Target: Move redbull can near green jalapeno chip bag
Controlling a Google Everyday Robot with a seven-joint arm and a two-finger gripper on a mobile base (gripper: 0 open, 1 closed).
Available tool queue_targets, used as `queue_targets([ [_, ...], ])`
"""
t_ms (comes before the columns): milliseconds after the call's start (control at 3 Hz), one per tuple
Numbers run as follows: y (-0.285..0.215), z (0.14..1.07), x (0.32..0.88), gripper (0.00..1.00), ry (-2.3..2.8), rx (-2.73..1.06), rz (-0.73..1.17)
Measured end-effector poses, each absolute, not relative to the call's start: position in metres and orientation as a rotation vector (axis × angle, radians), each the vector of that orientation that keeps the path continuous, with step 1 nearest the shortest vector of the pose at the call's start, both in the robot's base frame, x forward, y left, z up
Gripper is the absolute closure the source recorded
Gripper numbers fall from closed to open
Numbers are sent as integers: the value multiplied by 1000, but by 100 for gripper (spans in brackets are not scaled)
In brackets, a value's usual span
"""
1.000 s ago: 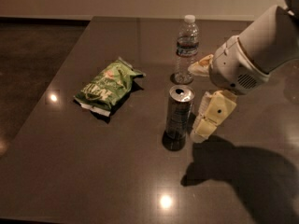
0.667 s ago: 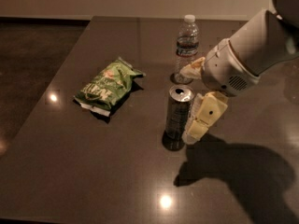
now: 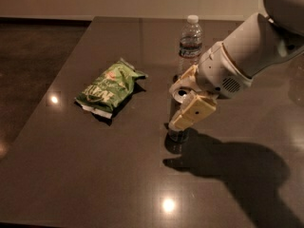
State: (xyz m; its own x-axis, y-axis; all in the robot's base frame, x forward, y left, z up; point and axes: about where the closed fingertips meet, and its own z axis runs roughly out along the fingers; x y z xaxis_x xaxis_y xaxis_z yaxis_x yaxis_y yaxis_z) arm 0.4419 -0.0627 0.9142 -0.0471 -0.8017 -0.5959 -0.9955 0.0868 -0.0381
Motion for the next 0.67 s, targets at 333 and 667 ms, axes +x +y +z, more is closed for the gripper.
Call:
queue_targets([
  [333,-59,913,444,62,1898,-1762,552],
  [667,-52,915,455,85,1889,-1753,587],
])
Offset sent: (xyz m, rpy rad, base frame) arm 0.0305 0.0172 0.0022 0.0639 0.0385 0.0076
